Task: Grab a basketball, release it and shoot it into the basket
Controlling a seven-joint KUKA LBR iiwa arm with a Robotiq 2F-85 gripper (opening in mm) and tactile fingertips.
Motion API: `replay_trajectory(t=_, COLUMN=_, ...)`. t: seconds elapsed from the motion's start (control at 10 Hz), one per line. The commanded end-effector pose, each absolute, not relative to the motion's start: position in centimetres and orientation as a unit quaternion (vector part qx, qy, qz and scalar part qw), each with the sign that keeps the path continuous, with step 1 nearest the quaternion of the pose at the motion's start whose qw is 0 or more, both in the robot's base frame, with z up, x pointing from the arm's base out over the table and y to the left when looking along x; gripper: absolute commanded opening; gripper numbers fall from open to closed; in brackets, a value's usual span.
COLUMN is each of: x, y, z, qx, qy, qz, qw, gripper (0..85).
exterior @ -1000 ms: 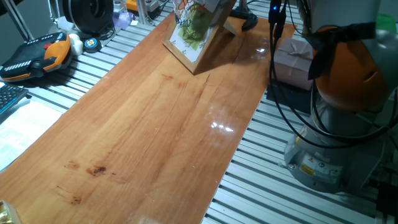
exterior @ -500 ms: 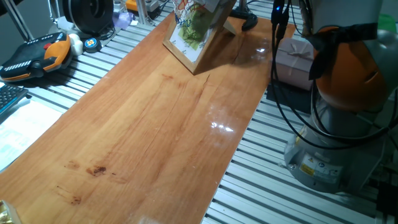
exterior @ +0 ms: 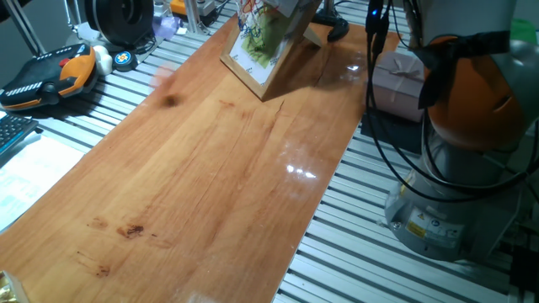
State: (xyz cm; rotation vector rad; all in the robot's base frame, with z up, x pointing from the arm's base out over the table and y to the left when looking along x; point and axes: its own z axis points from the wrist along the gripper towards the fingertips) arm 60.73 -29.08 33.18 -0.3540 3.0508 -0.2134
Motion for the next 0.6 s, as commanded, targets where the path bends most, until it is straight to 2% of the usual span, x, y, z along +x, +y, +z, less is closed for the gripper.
replay_trajectory(t=0.0, x=61.0, y=-28.5, z=33.0, qx=-0.118, qy=0.991, qz=-0.065, qw=0.027, gripper=66.7)
replay_trajectory(t=0.5, x=61.7, y=-25.8, z=32.9, qx=-0.118, qy=0.991, qz=-0.063, qw=0.018, gripper=60.3)
